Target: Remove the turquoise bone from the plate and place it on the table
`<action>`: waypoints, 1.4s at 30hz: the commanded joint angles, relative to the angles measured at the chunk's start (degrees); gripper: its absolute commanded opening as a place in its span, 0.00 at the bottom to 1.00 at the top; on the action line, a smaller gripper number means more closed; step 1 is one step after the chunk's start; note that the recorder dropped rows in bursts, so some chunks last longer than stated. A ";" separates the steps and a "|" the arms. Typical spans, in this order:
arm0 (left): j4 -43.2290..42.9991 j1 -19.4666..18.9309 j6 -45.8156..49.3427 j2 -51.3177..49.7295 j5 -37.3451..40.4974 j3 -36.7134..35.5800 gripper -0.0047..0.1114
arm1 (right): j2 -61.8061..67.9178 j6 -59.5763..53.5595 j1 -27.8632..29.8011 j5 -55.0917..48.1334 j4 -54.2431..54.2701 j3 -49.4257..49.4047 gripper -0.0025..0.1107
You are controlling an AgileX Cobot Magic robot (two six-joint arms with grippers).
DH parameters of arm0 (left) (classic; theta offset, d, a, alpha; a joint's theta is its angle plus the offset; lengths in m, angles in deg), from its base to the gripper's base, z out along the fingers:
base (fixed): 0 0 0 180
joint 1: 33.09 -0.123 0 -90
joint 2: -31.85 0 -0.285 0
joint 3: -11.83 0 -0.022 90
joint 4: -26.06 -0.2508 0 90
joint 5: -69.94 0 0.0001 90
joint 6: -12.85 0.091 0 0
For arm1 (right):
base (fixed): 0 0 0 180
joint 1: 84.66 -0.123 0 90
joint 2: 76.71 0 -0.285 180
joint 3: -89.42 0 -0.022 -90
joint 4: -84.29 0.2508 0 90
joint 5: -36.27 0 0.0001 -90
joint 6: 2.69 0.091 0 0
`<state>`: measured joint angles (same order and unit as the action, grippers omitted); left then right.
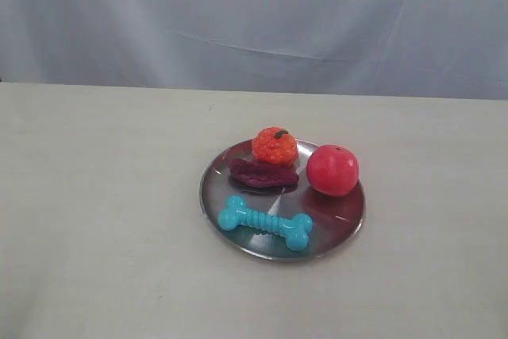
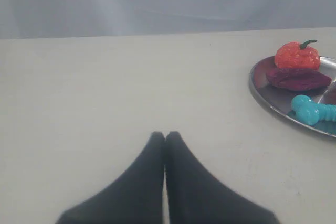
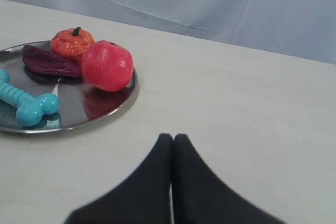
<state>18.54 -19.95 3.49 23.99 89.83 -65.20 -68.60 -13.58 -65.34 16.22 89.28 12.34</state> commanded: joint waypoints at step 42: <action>-0.02 0.13 -0.09 0.07 -0.04 -0.19 0.04 | -0.31 0.96 0.34 17.94 -0.91 -0.13 0.02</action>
<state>18.54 -19.95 3.49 23.99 89.83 -65.20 -68.60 -14.85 -65.34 27.83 87.82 12.34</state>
